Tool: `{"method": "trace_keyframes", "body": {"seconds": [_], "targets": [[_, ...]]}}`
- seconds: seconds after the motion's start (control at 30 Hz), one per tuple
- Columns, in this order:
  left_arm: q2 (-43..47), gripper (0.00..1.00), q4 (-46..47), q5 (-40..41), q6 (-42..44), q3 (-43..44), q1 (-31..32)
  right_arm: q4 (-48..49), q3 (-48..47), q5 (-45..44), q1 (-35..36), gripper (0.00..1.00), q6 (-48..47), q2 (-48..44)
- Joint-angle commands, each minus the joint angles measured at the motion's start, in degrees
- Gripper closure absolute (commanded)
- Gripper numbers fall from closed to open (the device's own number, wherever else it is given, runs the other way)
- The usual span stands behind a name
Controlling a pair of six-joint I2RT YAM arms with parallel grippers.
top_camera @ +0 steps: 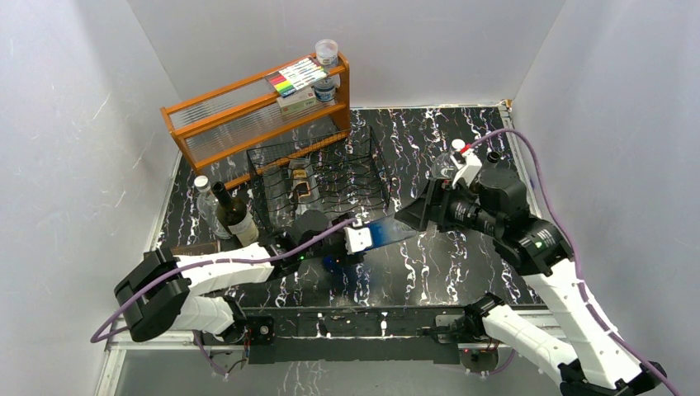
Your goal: Put the wine bottle on the wine rack
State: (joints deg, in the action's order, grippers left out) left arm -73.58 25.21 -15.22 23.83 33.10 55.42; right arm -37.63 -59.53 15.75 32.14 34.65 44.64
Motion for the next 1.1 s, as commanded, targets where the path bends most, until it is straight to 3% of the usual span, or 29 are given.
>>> {"method": "trace_keyframes", "body": {"seconds": [0.0,0.3,0.73,1.07], "targets": [[4.97,1.0,3.52,4.85,17.49,6.69,-0.09,-2.57,-7.71,-2.03,-0.19,0.07,-6.7,-0.59],[6.45,1.0,-0.69,4.98,35.58,12.4,-0.04,-12.07,-16.99,2.08,-0.15,0.06,-17.5,9.46],[5.47,1.0,-2.31,4.85,44.19,15.46,-0.02,-12.02,-14.58,8.12,2.51,0.05,-17.98,14.22],[4.87,1.0,-3.01,4.51,46.42,17.43,-0.05,-10.54,-11.6,-1.77,13.15,0.05,-14.78,16.58]]}}
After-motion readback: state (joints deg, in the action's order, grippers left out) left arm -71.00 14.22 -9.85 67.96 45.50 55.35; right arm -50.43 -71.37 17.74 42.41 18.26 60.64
